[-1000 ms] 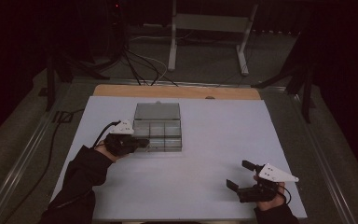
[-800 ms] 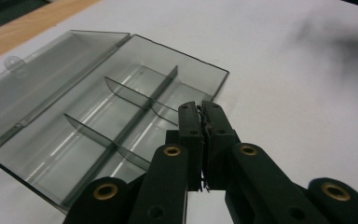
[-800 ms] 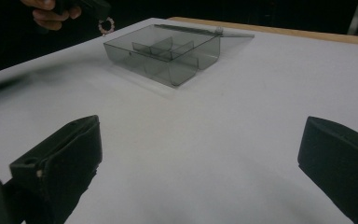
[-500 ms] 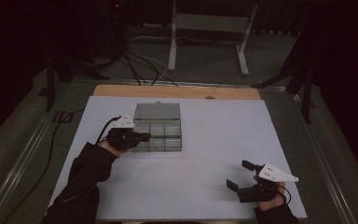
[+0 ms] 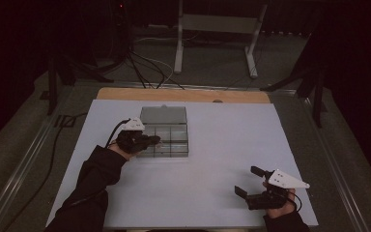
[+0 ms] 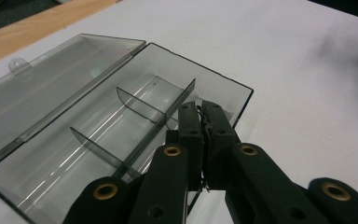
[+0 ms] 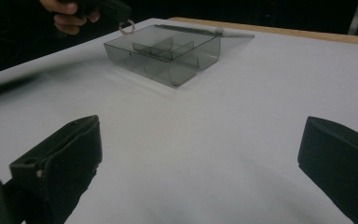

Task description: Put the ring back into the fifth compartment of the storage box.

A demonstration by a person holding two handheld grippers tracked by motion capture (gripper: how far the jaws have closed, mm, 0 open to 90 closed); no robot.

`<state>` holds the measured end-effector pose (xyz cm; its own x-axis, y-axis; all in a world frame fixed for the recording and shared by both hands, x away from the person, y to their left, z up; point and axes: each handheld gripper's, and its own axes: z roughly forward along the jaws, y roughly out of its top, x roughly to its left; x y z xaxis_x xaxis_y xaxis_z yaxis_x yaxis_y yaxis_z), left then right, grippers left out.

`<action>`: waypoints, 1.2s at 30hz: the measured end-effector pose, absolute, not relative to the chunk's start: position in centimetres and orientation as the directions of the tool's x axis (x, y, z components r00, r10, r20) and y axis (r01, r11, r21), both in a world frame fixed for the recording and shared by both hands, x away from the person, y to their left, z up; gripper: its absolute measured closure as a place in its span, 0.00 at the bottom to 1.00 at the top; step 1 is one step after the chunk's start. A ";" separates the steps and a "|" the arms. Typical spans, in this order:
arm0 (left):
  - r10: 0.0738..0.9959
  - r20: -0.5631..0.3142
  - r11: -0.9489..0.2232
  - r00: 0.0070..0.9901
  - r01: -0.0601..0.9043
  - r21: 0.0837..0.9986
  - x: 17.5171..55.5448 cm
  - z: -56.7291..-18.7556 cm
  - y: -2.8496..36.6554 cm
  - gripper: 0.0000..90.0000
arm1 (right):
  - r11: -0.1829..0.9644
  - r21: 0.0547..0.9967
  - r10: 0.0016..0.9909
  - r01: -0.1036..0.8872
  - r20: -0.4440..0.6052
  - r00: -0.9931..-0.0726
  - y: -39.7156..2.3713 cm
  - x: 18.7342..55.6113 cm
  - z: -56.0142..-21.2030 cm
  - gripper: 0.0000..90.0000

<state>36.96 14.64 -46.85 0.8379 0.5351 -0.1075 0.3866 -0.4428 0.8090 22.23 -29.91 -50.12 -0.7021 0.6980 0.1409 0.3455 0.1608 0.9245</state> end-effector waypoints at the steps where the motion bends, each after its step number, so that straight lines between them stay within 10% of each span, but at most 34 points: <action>1: 0.536 -0.111 -0.443 0.837 0.390 0.807 37.1 -47.0 14.5 1.00 | 0.163 0.925 0.698 0.345 0.139 -0.703 -29.9 22.2 -50.1 0.00; 36: 0.582 -0.073 -0.524 0.810 0.442 0.728 38.4 -49.5 11.8 0.99 | 0.163 0.923 0.693 0.348 0.144 -0.706 -29.9 22.3 -50.2 0.00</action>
<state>38.42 11.83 -49.49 0.8097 0.5823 -0.0726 0.4421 -0.5240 0.7280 22.27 -29.90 -50.19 -0.7062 0.6932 0.1441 0.3483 0.1629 0.9231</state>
